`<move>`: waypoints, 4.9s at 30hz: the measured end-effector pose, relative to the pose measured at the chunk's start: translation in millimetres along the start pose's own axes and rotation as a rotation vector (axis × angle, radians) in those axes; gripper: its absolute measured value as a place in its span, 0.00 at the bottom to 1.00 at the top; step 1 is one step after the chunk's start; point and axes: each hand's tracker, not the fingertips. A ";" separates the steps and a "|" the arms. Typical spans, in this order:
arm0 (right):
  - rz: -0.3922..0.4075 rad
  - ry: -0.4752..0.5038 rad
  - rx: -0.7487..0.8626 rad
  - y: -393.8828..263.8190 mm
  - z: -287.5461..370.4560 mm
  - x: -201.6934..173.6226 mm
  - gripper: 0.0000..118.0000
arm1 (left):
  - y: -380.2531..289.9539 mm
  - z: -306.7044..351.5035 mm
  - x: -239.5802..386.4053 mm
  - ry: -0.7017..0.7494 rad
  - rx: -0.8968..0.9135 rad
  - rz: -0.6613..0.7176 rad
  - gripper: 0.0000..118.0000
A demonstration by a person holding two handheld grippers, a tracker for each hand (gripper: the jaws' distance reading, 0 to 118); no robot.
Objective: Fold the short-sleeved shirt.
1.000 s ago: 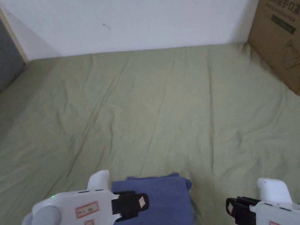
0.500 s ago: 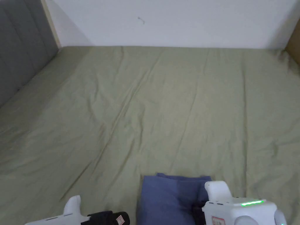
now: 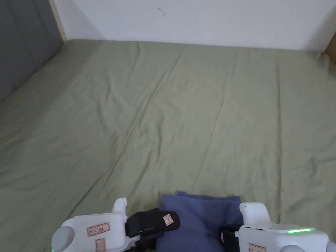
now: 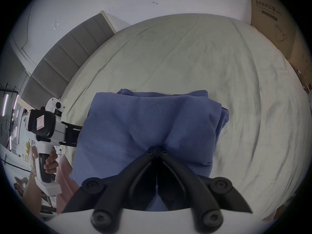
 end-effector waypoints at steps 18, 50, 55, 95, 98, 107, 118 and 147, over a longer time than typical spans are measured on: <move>0.021 -0.001 0.073 12.9 24.7 -31.5 0.00 | 59.1 97.1 29.8 0.437 -0.022 -0.234 0.21; -0.041 -0.013 0.039 2.8 24.8 -15.8 0.00 | 88.9 257.9 96.9 1.123 0.387 -0.425 0.00; -0.026 -0.018 0.091 -6.5 51.9 -10.2 0.00 | 16.7 197.6 152.2 1.025 0.476 -0.492 0.00; 0.169 -0.397 0.929 0.4 238.3 -32.0 0.00 | -146.2 29.3 327.0 0.838 1.029 -1.010 0.00; 0.154 -0.402 0.941 0.9 239.4 -32.5 0.00 | -145.3 27.5 326.0 0.864 1.022 -1.038 0.00; 0.127 -0.442 0.982 3.6 243.8 -30.4 0.67 | -134.4 25.0 325.1 0.848 0.982 -1.022 0.93; 0.125 -0.473 1.006 6.0 245.0 -29.2 1.00 | -136.1 16.4 332.9 0.838 0.926 -1.059 1.00; 0.096 -0.469 0.971 11.7 236.6 -18.9 1.00 | -111.0 17.0 328.5 0.847 0.826 -0.898 1.00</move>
